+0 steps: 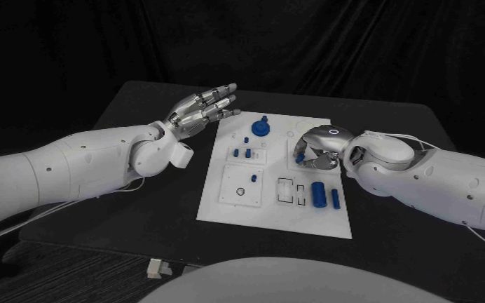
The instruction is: Assemble the parts on the task board
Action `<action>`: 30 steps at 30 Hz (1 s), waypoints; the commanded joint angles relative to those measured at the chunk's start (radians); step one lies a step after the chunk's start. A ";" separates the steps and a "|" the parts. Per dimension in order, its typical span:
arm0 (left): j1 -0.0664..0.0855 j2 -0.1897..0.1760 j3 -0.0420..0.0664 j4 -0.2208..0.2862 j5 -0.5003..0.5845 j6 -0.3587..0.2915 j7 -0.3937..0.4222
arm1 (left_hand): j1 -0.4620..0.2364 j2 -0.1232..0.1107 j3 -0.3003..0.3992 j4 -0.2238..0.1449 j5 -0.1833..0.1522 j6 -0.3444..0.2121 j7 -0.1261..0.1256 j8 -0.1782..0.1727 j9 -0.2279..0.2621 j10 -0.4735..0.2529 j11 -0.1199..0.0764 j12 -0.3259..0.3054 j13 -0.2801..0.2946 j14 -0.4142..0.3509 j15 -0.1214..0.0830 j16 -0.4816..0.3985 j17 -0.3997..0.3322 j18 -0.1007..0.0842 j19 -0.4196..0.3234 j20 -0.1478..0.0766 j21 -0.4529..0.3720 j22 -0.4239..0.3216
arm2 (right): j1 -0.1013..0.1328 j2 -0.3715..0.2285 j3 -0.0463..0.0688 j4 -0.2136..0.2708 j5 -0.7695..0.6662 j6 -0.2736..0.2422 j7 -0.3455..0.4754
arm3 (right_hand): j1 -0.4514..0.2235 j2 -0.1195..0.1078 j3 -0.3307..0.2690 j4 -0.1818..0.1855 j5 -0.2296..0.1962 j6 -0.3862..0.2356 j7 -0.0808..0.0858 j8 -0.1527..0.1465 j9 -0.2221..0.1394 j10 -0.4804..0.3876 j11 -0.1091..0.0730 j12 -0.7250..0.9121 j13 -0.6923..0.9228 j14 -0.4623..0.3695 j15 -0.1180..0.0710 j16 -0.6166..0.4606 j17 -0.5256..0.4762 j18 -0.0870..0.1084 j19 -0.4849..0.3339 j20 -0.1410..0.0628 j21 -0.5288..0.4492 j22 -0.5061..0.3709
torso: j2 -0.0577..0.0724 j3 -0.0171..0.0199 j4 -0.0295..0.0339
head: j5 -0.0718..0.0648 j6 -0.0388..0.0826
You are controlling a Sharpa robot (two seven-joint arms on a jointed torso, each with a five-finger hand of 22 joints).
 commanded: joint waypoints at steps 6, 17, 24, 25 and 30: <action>-0.003 0.003 0.001 0.002 0.007 0.016 0.012 | 0.009 0.010 0.003 -0.008 0.011 0.008 0.003 0.006 0.001 0.000 -0.004 0.007 0.001 0.002 0.003 0.006 0.001 0.010 0.005 0.000 0.000 -0.002 | -0.003 -0.009 0.001 0.006 0.004 -0.086 0.029 | 0.055 0.012 0.056 -0.033 -0.009 0.058 -0.010 0.027 0.037 0.086 -0.019 -0.029 0.001 0.002 -0.022 -0.005 -0.005 -0.012 0.000 -0.021 0.025 0.057 | -0.002 -0.0006 0.0013 | 0.004 0.000; -0.005 0.000 0.001 0.005 0.007 0.013 0.006 | 0.014 0.014 0.008 -0.014 0.017 0.011 0.004 0.007 0.001 0.001 -0.003 0.009 0.002 0.002 0.003 0.007 0.001 0.010 0.007 0.000 0.000 -0.002 | 0.020 -0.054 0.001 0.082 0.004 -0.156 0.021 | 0.079 0.006 0.105 -0.063 -0.068 0.077 -0.013 0.031 0.066 0.143 -0.029 -0.059 0.003 0.002 -0.031 -0.025 -0.024 -0.013 -0.006 -0.033 0.043 0.057 | -0.003 -0.0009 -0.0001 | 0.017 0.000; -0.005 -0.001 0.001 0.004 0.007 0.011 0.005 | 0.016 0.014 0.010 -0.017 0.021 0.012 0.005 0.008 0.001 0.001 -0.003 0.010 0.002 0.003 0.003 0.007 0.001 0.010 0.008 0.001 0.001 -0.002 | 0.055 -0.087 0.001 0.204 -0.004 -0.131 -0.005 | 0.081 -0.004 0.116 -0.071 -0.065 0.066 -0.012 0.020 0.069 0.150 -0.028 -0.070 0.003 0.003 -0.032 -0.030 -0.027 -0.013 -0.009 -0.035 0.049 0.057 | -0.004 -0.0012 0.0008 | 0.021 0.000; -0.005 0.000 0.001 0.004 0.007 0.011 0.005 | 0.016 0.014 0.010 -0.017 0.021 0.012 0.005 0.008 0.001 0.001 -0.003 0.010 0.002 0.003 0.003 0.007 0.001 0.010 0.008 0.001 0.001 -0.002 | 0.058 -0.087 0.001 0.218 -0.007 -0.125 -0.008 | 0.081 -0.006 0.119 -0.072 -0.063 0.062 -0.011 0.017 0.068 0.151 -0.028 -0.073 0.003 0.004 -0.032 -0.031 -0.026 -0.013 -0.010 -0.035 0.050 0.057 | -0.004 -0.0015 0.0001 | 0.021 0.000; -0.005 0.004 0.001 0.001 0.007 0.011 0.005 | 0.016 0.014 0.011 -0.018 0.023 0.011 0.005 0.008 0.001 0.001 -0.003 0.010 0.002 0.002 0.002 0.007 0.001 0.010 0.007 0.000 0.000 -0.005 | 0.065 -0.043 0.001 0.267 -0.025 -0.066 -0.020 | 0.079 -0.011 0.123 -0.074 -0.064 0.056 -0.009 0.010 0.068 0.153 -0.027 -0.079 0.003 0.006 -0.031 -0.031 -0.025 -0.014 -0.011 -0.035 0.053 0.057 | -0.003 -0.0024 0.0000 | 0.020 0.000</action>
